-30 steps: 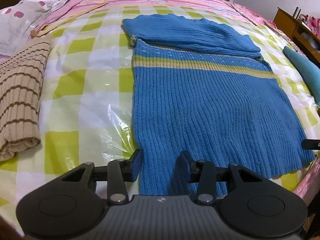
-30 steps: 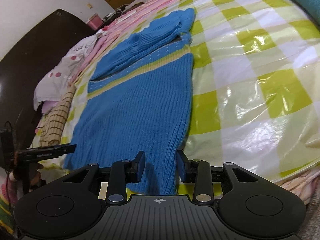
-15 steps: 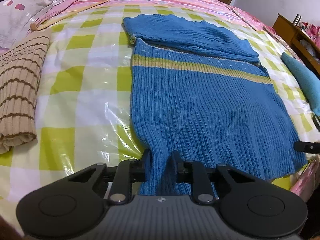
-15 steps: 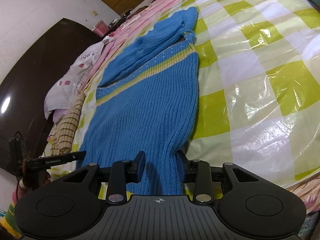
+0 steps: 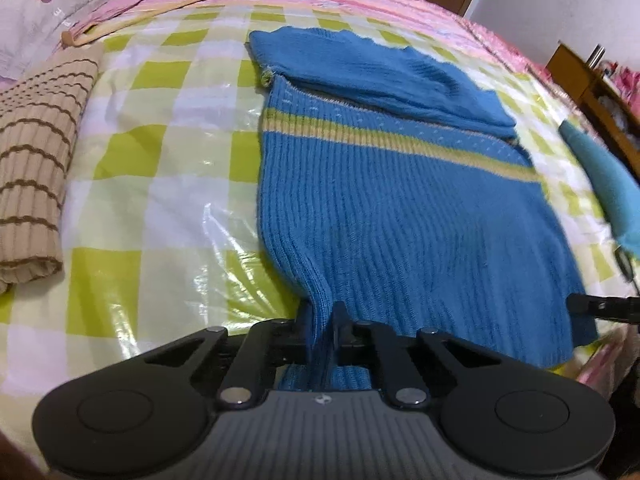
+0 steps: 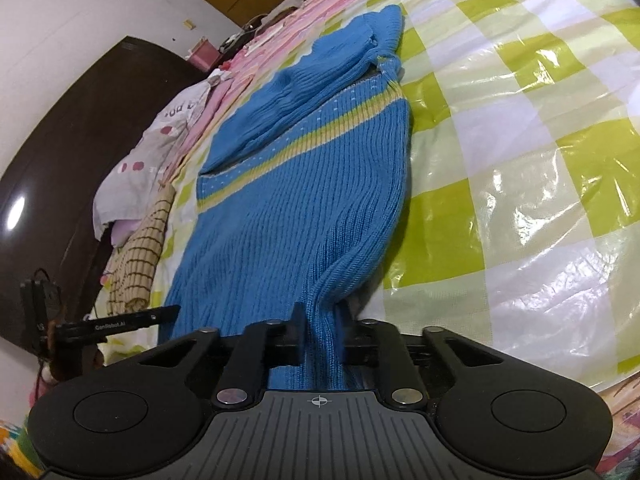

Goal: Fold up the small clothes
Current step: 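Lower both tools to the sweater hem and close them on it, then lift the hem with both tools and fold it over toward the collar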

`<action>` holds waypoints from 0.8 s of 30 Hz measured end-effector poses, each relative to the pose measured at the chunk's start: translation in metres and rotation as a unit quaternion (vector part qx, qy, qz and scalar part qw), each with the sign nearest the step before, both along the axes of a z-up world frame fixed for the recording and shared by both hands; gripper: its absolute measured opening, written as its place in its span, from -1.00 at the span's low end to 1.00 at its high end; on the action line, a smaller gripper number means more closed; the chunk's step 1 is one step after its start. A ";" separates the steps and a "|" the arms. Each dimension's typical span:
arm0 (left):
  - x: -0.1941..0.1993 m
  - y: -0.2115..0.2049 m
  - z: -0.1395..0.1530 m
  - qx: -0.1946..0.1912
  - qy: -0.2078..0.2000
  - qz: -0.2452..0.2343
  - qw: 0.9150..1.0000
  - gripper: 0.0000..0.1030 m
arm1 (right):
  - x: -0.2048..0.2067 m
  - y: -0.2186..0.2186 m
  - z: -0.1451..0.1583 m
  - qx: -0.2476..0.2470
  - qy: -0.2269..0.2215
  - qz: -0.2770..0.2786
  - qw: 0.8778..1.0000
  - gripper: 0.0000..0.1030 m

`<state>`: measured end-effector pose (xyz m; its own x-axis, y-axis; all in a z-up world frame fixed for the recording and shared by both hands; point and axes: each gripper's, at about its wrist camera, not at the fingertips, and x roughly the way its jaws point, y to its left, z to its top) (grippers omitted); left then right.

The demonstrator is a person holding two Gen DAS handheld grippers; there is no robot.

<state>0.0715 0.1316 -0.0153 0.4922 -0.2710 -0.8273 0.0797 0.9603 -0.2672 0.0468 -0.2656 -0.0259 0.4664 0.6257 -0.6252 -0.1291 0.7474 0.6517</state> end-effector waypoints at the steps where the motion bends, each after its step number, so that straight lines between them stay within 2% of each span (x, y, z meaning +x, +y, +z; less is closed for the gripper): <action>1: 0.000 0.001 0.002 -0.011 -0.002 0.001 1.000 -0.72 | 0.001 0.000 0.002 0.007 -0.005 -0.001 1.000 -0.78; 5: 0.004 0.013 0.012 -0.086 -0.019 0.012 0.996 -0.72 | 0.006 -0.004 0.009 0.059 -0.019 -0.017 0.998 -0.80; 8: 0.010 0.016 0.019 -0.124 -0.037 0.016 0.991 -0.72 | 0.012 -0.005 0.014 0.095 -0.027 -0.028 0.995 -0.80; 13: 0.030 0.020 0.024 -0.203 -0.065 0.030 0.977 -0.72 | 0.034 -0.006 0.024 0.146 -0.046 -0.048 0.987 -0.81; 19: 0.059 0.029 0.033 -0.253 -0.119 0.058 0.958 -0.72 | 0.071 -0.009 0.035 0.194 -0.083 -0.079 0.974 -0.81; 24: 0.085 0.032 0.032 -0.269 -0.146 0.074 0.949 -0.72 | 0.103 -0.012 0.038 0.197 -0.099 -0.099 0.970 -0.81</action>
<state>0.1564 0.1636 0.0169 0.7445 -0.5259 -0.4112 0.1007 0.6974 -0.7096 0.1500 -0.2776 0.0119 0.6886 0.6837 -0.2416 -0.1591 0.4675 0.8696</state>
